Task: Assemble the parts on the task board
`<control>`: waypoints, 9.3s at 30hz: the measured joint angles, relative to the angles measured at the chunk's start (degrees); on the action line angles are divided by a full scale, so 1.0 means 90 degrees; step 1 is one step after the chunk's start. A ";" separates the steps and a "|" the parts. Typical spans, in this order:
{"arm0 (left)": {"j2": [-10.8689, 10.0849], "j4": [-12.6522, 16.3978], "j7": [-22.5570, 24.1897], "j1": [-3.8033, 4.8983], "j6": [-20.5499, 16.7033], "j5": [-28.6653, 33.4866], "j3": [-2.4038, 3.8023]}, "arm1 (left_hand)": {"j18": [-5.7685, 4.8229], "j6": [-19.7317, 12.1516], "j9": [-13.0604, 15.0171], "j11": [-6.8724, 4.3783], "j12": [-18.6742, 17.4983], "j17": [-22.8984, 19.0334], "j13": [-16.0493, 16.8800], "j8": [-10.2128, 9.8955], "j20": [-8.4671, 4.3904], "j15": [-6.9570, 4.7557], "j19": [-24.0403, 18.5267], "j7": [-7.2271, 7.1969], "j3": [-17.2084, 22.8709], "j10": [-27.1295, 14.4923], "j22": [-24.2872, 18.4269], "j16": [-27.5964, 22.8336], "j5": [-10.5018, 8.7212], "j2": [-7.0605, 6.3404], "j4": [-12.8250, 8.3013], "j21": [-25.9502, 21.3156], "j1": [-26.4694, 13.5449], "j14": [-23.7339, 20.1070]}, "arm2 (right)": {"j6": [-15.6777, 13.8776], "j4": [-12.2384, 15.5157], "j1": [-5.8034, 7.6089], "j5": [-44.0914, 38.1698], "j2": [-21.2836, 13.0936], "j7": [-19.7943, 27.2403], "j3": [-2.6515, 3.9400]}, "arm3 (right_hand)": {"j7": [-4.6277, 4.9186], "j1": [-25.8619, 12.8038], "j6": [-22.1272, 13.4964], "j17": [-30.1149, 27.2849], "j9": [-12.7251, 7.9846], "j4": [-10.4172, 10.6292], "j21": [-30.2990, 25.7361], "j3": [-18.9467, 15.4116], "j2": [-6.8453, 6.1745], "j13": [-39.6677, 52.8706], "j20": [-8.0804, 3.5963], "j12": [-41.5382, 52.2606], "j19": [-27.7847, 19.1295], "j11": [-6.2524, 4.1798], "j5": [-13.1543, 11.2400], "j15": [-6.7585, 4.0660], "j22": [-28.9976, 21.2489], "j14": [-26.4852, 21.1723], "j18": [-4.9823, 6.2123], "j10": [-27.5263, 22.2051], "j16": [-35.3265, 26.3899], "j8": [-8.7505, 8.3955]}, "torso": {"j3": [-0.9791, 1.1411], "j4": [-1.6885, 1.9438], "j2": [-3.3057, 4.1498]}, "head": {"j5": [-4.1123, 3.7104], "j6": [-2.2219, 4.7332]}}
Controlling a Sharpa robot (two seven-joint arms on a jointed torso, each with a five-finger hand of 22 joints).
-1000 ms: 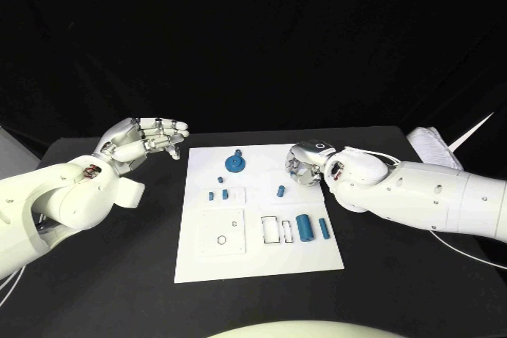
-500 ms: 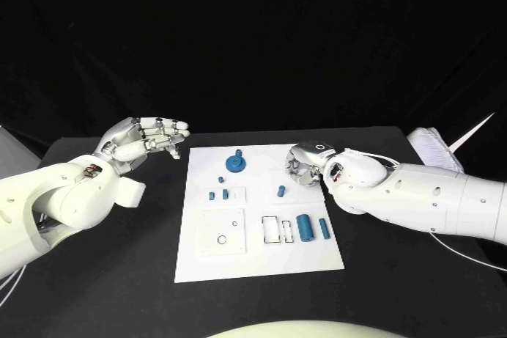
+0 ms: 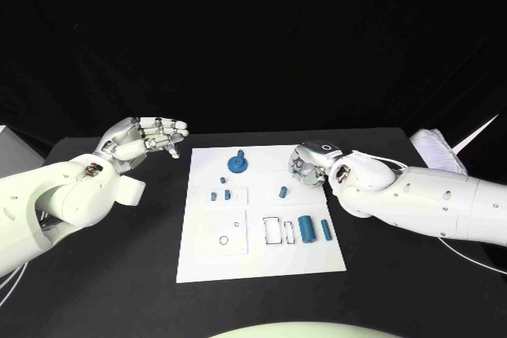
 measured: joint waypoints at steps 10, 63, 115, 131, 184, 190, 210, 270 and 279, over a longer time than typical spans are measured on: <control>0.0043 -0.0088 0.0003 0.0000 0.0008 0.0059 -0.0001 | 0.0000 0.0000 0.0000 0.0000 0.0000 0.0000 -0.0007 0.0000 0.0000 0.0000 0.0000 0.0000 -0.0018 0.0000 0.0007 -0.0026 0.0000 0.0000 -0.0018 0.0000 0.0000 0.0000 | -0.0369 0.0483 0.0155 0.0140 -0.0283 0.0098 0.0069 | 0.0000 0.0001 0.0000 0.0000 0.0011 -0.0018 0.0025 0.0016 0.0000 0.0002 -0.0012 -0.0036 0.0036 0.0000 -0.0025 0.0000 0.0047 0.0000 0.0001 0.0000 0.0000 0.0001 | -0.0001 0.0006 0.0003 | 0.0048 0.0057; 0.0806 -0.0692 0.0032 -0.0035 0.0170 0.0104 -0.0007 | 0.0000 0.0001 0.0001 0.0000 -0.0001 -0.0010 -0.0012 0.0000 0.0000 0.0000 0.0000 0.0000 0.0000 0.0000 0.0022 -0.0025 0.0000 -0.0001 -0.0035 0.0029 0.0049 0.0000 | 0.0012 0.1542 -0.0421 -0.0386 0.0789 0.0045 -0.0148 | -0.0001 0.0035 -0.0008 -0.0025 0.0037 -0.0047 0.0025 0.0022 0.0032 0.0004 0.0000 -0.0091 0.0045 -0.0001 -0.0051 0.0003 0.0000 0.0000 0.0002 -0.0001 -0.0001 0.0003 | -0.0026 0.0015 -0.0003 | 0.1395 -0.0257; 0.0790 -0.0670 0.0019 -0.0033 0.0184 0.0103 -0.0006 | 0.0000 0.0001 0.0001 0.0000 0.0026 -0.0015 -0.0026 0.0000 0.0000 0.0000 0.0000 0.0000 0.0000 0.0000 0.0032 -0.0050 0.0000 -0.0001 -0.0035 0.0029 0.0049 0.0000 | 0.0115 0.1240 -0.0629 -0.0892 0.1062 -0.0100 -0.0173 | 0.0020 -0.0022 -0.0067 -0.0088 0.0078 -0.0072 -0.0050 0.0031 0.0030 0.0132 0.0015 -0.0085 0.0028 -0.0001 -0.0016 0.0003 -0.0074 0.0000 0.0003 -0.0002 -0.0001 -0.0006 | -0.0025 0.0017 -0.0005 | 0.1425 -0.0355; 0.0776 -0.0666 0.0011 -0.0033 0.0185 0.0103 -0.0007 | 0.0000 0.0001 0.0001 0.0000 0.0026 -0.0022 -0.0031 0.0000 0.0000 0.0000 0.0000 0.0000 0.0000 0.0000 0.0038 -0.0050 0.0000 -0.0001 -0.0035 0.0055 0.0049 0.0000 | 0.0235 0.1273 -0.0632 -0.0860 0.0987 0.0011 -0.0176 | 0.0047 -0.0246 -0.0253 -0.0231 0.0114 -0.0008 -0.0285 -0.0047 -0.0095 0.0094 0.0081 -0.0242 -0.0129 -0.0109 0.0081 0.0016 -0.0334 -0.0013 0.0003 0.0004 -0.0037 -0.0042 | -0.0022 0.0014 -0.0010 | 0.1409 -0.0370; 0.0693 -0.0657 -0.0040 -0.0034 0.0241 0.0101 -0.0007 | 0.0000 0.0001 0.0001 -0.0024 0.0025 -0.0029 -0.0043 0.0000 0.0000 0.0000 0.0000 0.0000 0.0000 -0.0023 0.0051 -0.0050 0.0000 -0.0001 -0.0035 0.0054 0.0049 0.0000 | 0.0307 0.1528 0.0216 0.0412 -0.0576 -0.0074 0.0023 | 0.0188 0.0671 -0.1211 -0.1616 -0.0453 0.1045 -0.1993 -0.2826 -0.0205 -0.0208 0.0296 0.1192 -0.0750 0.0154 0.0105 0.0306 -0.1663 -0.0239 0.0343 -0.2397 -0.0383 -0.0929 | -0.0019 -0.0014 -0.0021 | 0.0358 0.0135; 0.0697 -0.0662 -0.0041 -0.0034 0.0248 0.0101 -0.0005 | 0.0000 0.0001 0.0001 -0.0024 0.0025 -0.0028 -0.0043 0.0000 0.0000 0.0000 -0.0001 -0.0001 0.0000 -0.0023 0.0050 -0.0050 0.0000 -0.0001 -0.0035 0.0054 0.0049 0.0000 | 0.0527 0.1452 0.0221 0.0424 -0.0535 -0.0080 0.0024 | 0.0188 0.0705 -0.1211 -0.1631 -0.0466 0.1151 -0.2029 -0.2932 -0.0171 -0.0208 0.0296 0.1216 -0.0751 0.0154 0.0105 0.0320 -0.1689 -0.0254 0.0344 -0.2443 -0.0383 -0.0929 | -0.0017 -0.0012 -0.0021 | 0.0297 0.0139; 0.0675 -0.0662 -0.0041 -0.0034 0.0257 0.0101 -0.0006 | -0.0001 0.0001 0.0001 -0.0023 0.0025 -0.0027 -0.0042 0.0000 0.0000 0.0000 0.0000 0.0000 0.0000 -0.0023 0.0049 -0.0050 0.0000 -0.0001 -0.0035 0.0054 0.0049 0.0000 | 0.1200 0.1273 0.0145 0.0421 -0.0296 -0.0173 -0.0013 | 0.0210 0.1025 -0.0978 -0.1290 -0.0495 0.1555 -0.1625 -0.2778 0.0045 -0.0218 0.0228 0.1462 -0.0477 0.0036 0.0105 0.0250 -0.1186 -0.0112 0.0250 -0.1986 -0.0167 -0.0890 | -0.0021 -0.0005 -0.0010 | 0.0250 0.0048; 0.0729 -0.0752 -0.0051 -0.0034 0.0248 0.0190 -0.0007 | 0.0000 0.0000 0.0007 0.0000 0.0049 -0.0038 -0.0068 0.0032 0.0000 0.0023 -0.0001 0.0000 0.0018 -0.0046 0.0066 -0.0100 0.0000 -0.0001 -0.0053 0.0077 0.0049 -0.0023 | 0.0059 0.2426 0.0180 0.0185 -0.0371 -0.0294 0.0013 | -0.0069 0.0685 0.0027 -0.0874 0.0035 0.0674 -0.0640 -0.0362 -0.0003 -0.0134 -0.0046 0.1174 -0.0068 0.0217 -0.0500 -0.0024 -0.0053 -0.0001 0.0051 -0.0731 0.0111 -0.0223 | -0.0014 -0.0005 -0.0014 | 0.0746 -0.0002; 0.0755 -0.0768 -0.0054 -0.0034 0.0249 0.0217 -0.0006 | 0.0000 0.0001 0.0007 0.0000 0.0049 -0.0038 -0.0068 0.0032 0.0000 0.0023 0.0000 0.0000 0.0018 -0.0046 0.0065 -0.0100 0.0000 -0.0001 -0.0053 0.0077 0.0049 -0.0023 | -0.0076 0.2538 0.0100 0.0199 0.0029 -0.0180 -0.0002 | -0.0069 0.0685 0.0026 -0.0886 0.0036 0.0673 -0.0615 -0.0363 -0.0004 -0.0134 -0.0046 0.1174 -0.0069 0.0217 -0.0499 -0.0024 -0.0046 -0.0001 0.0051 -0.0731 0.0111 -0.0224 | -0.0026 -0.0009 -0.0020 | 0.1038 -0.0051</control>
